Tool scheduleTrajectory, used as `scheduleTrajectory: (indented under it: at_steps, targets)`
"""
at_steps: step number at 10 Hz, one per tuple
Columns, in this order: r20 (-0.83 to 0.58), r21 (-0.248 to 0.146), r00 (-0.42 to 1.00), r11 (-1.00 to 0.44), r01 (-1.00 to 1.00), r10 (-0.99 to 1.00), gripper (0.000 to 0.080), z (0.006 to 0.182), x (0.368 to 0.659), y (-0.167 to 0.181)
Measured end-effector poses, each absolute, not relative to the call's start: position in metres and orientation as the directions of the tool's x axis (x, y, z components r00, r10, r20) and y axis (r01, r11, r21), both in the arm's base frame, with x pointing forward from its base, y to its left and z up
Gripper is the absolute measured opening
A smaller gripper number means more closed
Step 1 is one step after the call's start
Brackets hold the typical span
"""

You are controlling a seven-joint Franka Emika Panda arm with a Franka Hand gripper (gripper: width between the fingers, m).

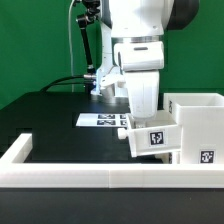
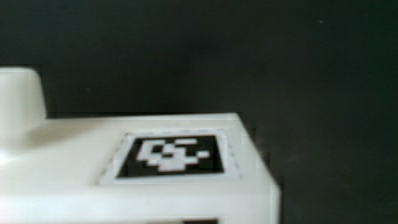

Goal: Assemble drawer

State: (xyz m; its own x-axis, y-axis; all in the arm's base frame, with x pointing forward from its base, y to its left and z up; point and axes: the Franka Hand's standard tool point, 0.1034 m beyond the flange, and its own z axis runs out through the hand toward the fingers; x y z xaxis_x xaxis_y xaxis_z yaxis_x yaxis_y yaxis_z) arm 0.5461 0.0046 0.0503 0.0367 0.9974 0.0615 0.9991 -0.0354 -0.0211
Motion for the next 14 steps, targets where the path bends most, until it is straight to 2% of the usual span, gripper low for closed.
scheduleTrajectory:
  at_steps: [7, 11, 13, 14]
  targets:
    - [0.03, 0.012, -0.016, 0.015, 1.0, 0.999, 0.0044, 0.054, 0.545, 0.011]
    - [0.03, 0.012, -0.013, 0.013, 1.0, 0.999, 0.0044, 0.053, 0.546, 0.009]
    - [0.024, -0.021, -0.004, 0.005, 1.0, 1.0, 0.0342, 0.055, 0.541, 0.001]
    - [0.021, -0.025, -0.003, 0.003, 1.0, 1.0, 0.0342, 0.059, 0.541, -0.001]
